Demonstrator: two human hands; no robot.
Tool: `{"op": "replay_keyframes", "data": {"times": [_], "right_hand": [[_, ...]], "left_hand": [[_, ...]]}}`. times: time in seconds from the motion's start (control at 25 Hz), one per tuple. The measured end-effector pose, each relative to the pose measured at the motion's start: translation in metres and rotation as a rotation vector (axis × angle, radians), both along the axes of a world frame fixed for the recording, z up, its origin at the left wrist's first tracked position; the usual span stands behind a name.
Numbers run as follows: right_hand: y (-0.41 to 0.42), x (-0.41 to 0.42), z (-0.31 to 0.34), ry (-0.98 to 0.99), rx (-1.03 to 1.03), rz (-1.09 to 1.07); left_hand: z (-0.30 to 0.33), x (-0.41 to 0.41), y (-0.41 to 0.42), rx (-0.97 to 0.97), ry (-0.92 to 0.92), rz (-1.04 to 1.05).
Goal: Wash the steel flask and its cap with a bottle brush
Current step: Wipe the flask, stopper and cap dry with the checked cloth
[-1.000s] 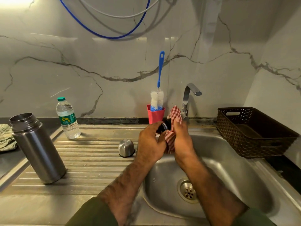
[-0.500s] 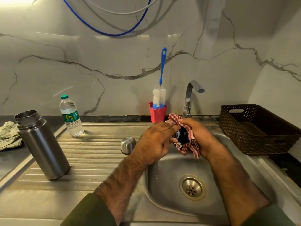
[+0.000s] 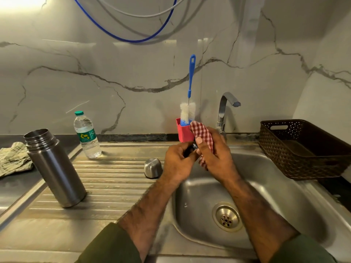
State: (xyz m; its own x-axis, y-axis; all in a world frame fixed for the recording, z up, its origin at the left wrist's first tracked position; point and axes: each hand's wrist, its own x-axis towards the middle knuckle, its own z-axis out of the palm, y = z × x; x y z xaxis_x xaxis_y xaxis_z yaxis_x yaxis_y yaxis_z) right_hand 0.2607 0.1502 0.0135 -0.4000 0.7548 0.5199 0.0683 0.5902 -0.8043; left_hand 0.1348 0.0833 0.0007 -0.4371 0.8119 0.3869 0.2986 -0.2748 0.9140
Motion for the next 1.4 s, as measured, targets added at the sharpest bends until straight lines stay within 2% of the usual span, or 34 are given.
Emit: {"op": "replay_keyframes", "data": {"times": [0.04, 0.16, 0.24, 0.28, 0.36, 0.44, 0.48, 0.64, 0.76, 0.84, 0.96, 1.08, 1.16, 1.4], "right_hand": [[-0.001, 0.003, 0.004, 0.059, -0.039, 0.036], [-0.003, 0.011, 0.015, 0.340, -0.380, 0.199], [0.000, 0.016, 0.019, 0.432, -0.518, 0.255], [0.002, 0.018, 0.019, 0.442, -0.545, 0.263], [0.004, 0.019, 0.016, 0.433, -0.565, 0.232], [0.006, 0.016, 0.009, 0.391, -0.513, 0.143], [0.006, 0.013, 0.007, 0.360, -0.469, 0.098], [0.000, -0.008, 0.003, 0.267, -0.346, 0.001], [-0.009, -0.039, 0.009, 0.221, -0.332, 0.000], [-0.017, -0.066, 0.012, 0.167, -0.364, 0.073], [-0.034, -0.106, 0.013, 0.062, -0.447, 0.172], [-0.059, -0.133, 0.014, 0.024, -0.578, 0.210], [-0.072, -0.143, 0.011, 0.016, -0.619, 0.226], [-0.091, -0.152, 0.005, -0.024, -0.629, 0.245]], "left_hand": [[0.000, -0.005, -0.001, -0.006, -0.126, -0.085], [-0.001, -0.017, -0.005, -0.008, -0.495, -0.344], [0.002, -0.020, -0.007, -0.016, -0.624, -0.449], [0.004, -0.021, -0.008, -0.024, -0.616, -0.470], [0.008, -0.019, -0.012, -0.068, -0.444, -0.441], [0.008, -0.017, -0.014, -0.094, -0.196, -0.357], [0.008, -0.017, -0.016, -0.091, -0.136, -0.314], [0.013, -0.022, -0.030, -0.081, -0.105, -0.175], [0.026, -0.043, -0.052, -0.120, -0.065, -0.151], [0.033, -0.067, -0.074, -0.137, -0.043, -0.112], [0.037, -0.106, -0.107, -0.212, 0.036, 0.073], [0.028, -0.142, -0.136, -0.374, 0.191, 0.317], [0.019, -0.157, -0.150, -0.467, 0.304, 0.407], [0.001, -0.166, -0.164, -0.651, 0.403, 0.385]]}}
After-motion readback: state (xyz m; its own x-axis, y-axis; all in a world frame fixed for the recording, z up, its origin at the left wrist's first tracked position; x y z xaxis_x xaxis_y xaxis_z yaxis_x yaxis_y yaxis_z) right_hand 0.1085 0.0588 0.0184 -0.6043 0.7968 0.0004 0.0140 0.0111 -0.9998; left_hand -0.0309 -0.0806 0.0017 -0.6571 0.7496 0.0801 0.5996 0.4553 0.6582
